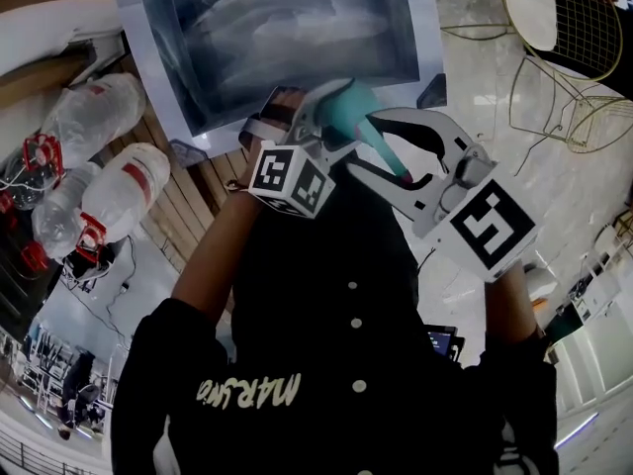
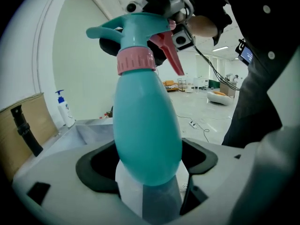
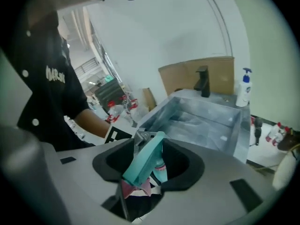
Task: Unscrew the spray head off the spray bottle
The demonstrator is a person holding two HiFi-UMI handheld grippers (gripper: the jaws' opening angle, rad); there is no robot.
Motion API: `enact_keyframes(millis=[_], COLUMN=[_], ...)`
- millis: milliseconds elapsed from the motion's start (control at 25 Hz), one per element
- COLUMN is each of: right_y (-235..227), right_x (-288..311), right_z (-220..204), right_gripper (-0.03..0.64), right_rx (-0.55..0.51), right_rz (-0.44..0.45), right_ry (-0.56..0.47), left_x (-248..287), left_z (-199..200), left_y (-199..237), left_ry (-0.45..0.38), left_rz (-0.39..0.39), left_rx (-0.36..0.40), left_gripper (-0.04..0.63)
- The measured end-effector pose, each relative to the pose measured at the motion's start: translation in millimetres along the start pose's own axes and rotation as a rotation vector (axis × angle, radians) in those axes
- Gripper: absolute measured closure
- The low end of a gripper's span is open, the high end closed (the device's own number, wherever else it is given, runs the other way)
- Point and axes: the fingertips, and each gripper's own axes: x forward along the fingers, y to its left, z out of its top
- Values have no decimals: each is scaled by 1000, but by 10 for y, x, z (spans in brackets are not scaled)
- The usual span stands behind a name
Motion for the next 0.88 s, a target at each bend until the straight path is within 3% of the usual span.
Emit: enact_keyframes(millis=[120, 280, 400, 440, 640, 680, 800, 880], right_y=[24, 46, 27, 20, 30, 11, -49, -72], right_x=[-75, -130, -83, -67, -17, -17, -59, -140], right_z=[-71, -186, -181, -177, -158, -154, -173, -161], right_gripper=[409, 429, 477, 506, 504, 488, 352, 321], right_rx=[-136, -416, -582, -606, -617, -620, -612, -566], right_rz=[135, 182, 179, 171, 130, 111, 74, 52], right_ry=[74, 231, 282, 283, 237, 229, 215, 165], left_x=[-2, 1, -4, -2, -12, -16, -24, -22], left_z=[26, 47, 32, 29, 3, 3, 17, 22], left_y=[6, 1, 8, 6, -10, -10, -7, -2], left_ry=[-11, -10, -5, -6, -16, -20, -26, -23], left_rz=[-9, -19, -18, -19, -18, -20, -23, -23], left_rx=[-2, 21, 17, 12, 4, 1, 4, 5], left_gripper=[189, 189, 189, 189, 189, 189, 190, 189])
